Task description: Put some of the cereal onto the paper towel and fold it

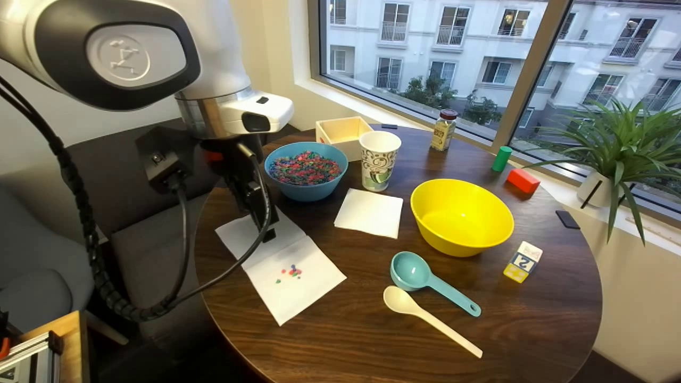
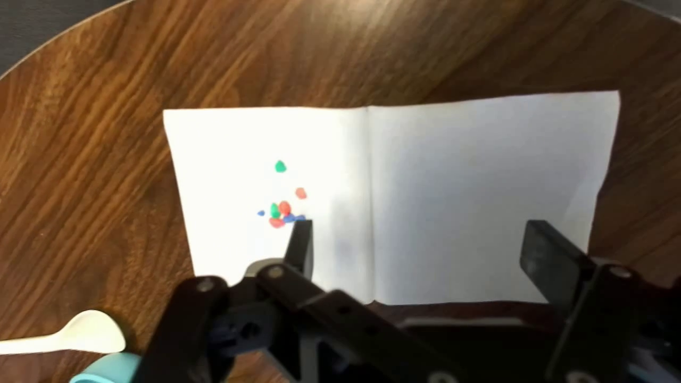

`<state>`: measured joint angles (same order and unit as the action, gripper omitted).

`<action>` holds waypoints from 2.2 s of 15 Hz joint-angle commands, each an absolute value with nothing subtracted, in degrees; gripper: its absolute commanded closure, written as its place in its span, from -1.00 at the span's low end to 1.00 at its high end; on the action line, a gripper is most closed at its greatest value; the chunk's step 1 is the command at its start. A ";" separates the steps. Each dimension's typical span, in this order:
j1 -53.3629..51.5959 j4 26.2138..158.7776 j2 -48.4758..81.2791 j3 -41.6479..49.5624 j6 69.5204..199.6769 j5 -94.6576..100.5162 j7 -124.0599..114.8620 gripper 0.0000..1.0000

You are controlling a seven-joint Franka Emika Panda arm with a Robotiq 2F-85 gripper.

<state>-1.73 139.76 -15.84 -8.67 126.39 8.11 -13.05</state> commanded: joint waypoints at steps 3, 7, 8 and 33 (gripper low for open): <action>-3.53 139.34 -14.19 -9.82 125.65 9.28 -13.85 -1.00; -3.76 139.29 -13.94 -9.61 125.66 9.35 -13.86 -1.00; -3.75 139.27 -13.94 -9.56 125.66 9.34 -13.86 -1.00; -8.63 136.93 -8.02 -12.60 121.19 11.51 -12.31 -0.24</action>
<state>-8.32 137.90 -8.52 -12.86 123.40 10.75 -12.10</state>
